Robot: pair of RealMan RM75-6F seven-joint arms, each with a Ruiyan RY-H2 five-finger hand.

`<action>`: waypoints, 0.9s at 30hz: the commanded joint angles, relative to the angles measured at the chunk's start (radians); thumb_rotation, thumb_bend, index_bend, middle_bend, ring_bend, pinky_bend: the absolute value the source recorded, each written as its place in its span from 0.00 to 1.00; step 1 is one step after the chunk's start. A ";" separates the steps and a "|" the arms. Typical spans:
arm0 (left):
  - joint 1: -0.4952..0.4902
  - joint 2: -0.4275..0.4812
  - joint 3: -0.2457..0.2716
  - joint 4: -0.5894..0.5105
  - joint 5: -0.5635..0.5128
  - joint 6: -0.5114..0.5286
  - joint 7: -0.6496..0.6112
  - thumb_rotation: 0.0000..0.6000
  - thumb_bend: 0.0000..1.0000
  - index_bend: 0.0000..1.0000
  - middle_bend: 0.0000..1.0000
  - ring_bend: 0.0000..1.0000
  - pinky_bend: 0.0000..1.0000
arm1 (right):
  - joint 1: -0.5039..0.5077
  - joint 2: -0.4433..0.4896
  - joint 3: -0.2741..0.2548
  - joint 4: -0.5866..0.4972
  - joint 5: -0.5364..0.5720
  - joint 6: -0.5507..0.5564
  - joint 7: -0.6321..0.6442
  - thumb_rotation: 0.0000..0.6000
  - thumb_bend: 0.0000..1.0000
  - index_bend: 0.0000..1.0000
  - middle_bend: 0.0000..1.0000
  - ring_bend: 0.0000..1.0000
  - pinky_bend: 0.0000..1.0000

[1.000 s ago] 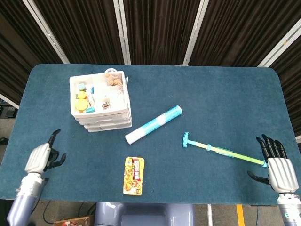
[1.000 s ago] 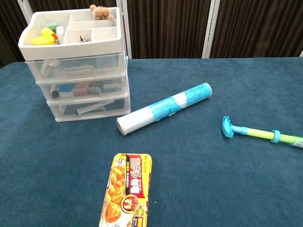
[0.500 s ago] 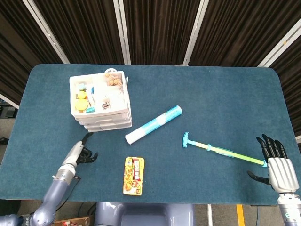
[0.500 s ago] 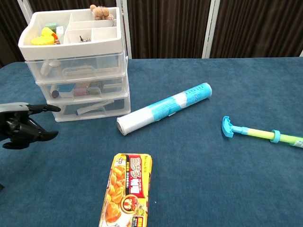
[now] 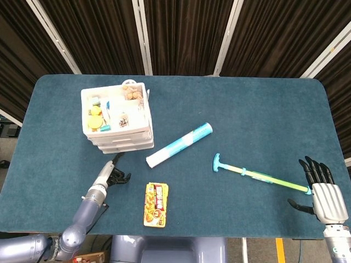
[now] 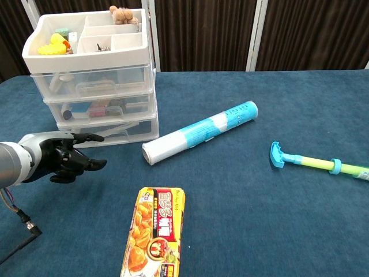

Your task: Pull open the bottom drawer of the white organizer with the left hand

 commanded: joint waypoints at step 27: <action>-0.020 -0.093 -0.041 0.095 0.001 0.014 -0.097 1.00 0.43 0.04 0.98 0.95 0.97 | 0.004 0.001 0.001 -0.004 0.003 -0.005 0.008 1.00 0.09 0.00 0.00 0.00 0.00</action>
